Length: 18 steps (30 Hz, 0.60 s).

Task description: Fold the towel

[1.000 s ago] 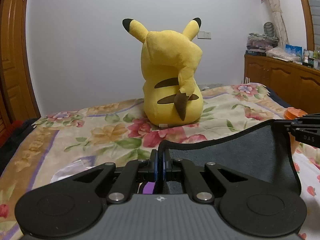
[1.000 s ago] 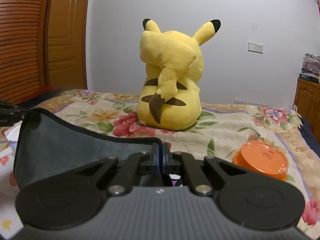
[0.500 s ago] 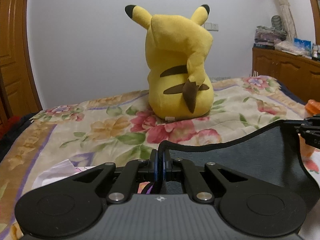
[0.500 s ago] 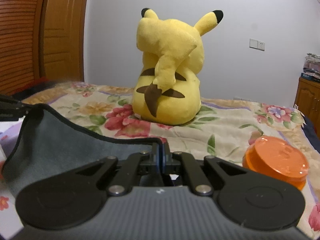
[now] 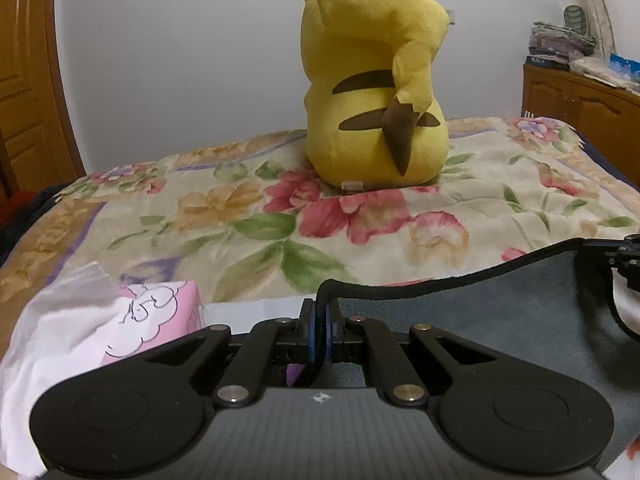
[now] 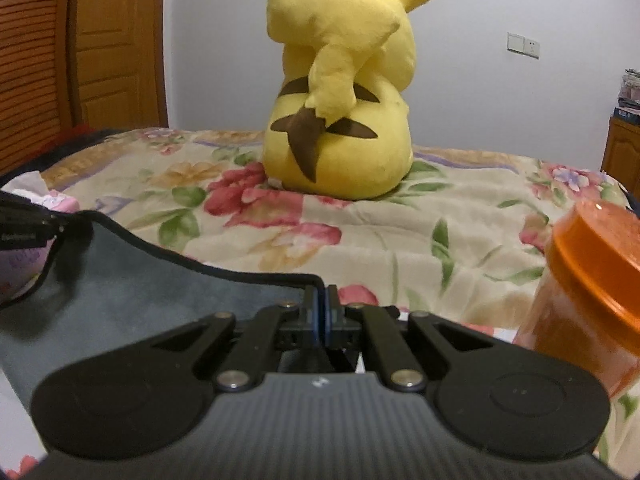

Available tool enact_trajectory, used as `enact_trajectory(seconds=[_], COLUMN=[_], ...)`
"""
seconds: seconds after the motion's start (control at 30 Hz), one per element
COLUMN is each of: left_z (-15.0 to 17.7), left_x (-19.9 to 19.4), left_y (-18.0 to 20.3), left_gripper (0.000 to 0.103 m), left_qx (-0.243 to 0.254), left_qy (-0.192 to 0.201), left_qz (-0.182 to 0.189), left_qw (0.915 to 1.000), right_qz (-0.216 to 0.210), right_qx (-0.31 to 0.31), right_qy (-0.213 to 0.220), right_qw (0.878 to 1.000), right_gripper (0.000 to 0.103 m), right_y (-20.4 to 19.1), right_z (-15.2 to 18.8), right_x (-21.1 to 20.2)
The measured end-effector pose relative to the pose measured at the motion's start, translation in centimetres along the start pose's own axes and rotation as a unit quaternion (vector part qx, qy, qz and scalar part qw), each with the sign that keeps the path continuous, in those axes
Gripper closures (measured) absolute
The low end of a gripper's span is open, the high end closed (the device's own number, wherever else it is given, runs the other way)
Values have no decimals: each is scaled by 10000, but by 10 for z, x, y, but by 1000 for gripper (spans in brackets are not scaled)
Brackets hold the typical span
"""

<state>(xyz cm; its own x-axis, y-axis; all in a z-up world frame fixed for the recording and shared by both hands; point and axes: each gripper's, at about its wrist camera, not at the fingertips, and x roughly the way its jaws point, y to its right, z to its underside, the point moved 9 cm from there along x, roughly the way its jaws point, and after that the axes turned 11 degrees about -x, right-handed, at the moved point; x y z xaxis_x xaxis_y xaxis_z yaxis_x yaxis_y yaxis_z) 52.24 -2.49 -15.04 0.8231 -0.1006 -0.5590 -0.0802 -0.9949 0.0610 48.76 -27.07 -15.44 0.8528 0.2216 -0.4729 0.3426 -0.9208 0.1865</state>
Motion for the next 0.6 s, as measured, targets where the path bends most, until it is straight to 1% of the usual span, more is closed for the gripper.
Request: enact_trajectory(seconds=[0.1,0.13,0.17,0.27,0.3,0.33,0.37,0.4,0.43,0.47,0.5,0.6], left_z=[3,4,5,6,5,5,5,4,4,5,5,4], left_x=[2,3,3,2,1,1,-1,-2,-3,-4,-5,-13], left_y=[1,0,0,0,1,2,3,3,5,6,7,13], left_gripper=[94,89,81,68,65,59,52,50,46,41,39,38], left_qx=[-25,-38,-44,-74,-65,-50,-44,-46,-48,-59,-60,-12], left_qy=[-83,-118,-154,-194,-187,-180,-162,-144,-135,-134,-149,-167], left_qz=[-16,-19,-22,-9,-5,-2,10,27,49,60,66,125], left_qw=[10000,9999,9999,9998,9998,9998,9999,9999,9999,9999,9998,9998], right_qz=[-3,2,14,-26,-9,29,52,37,4,-6,1,-47], right_qx=[35,56,87,185,189,183,188,213,258,288,299,301], right_qy=[-13,-17,-20,-95,-111,-123,-123,-96,-58,-36,-26,-59], right_qw=[10000,10000,10000,9998,9998,9998,9997,9997,9996,9996,9995,9995], right_gripper=[99,98,98,97,90,79,72,60,53,52,52,51], right_y=[2,2,3,4,4,4,5,5,5,6,6,4], right_z=[1,1,1,3,3,3,3,3,2,2,2,3], right_x=[1,0,1,3,5,5,5,4,3,2,1,-1])
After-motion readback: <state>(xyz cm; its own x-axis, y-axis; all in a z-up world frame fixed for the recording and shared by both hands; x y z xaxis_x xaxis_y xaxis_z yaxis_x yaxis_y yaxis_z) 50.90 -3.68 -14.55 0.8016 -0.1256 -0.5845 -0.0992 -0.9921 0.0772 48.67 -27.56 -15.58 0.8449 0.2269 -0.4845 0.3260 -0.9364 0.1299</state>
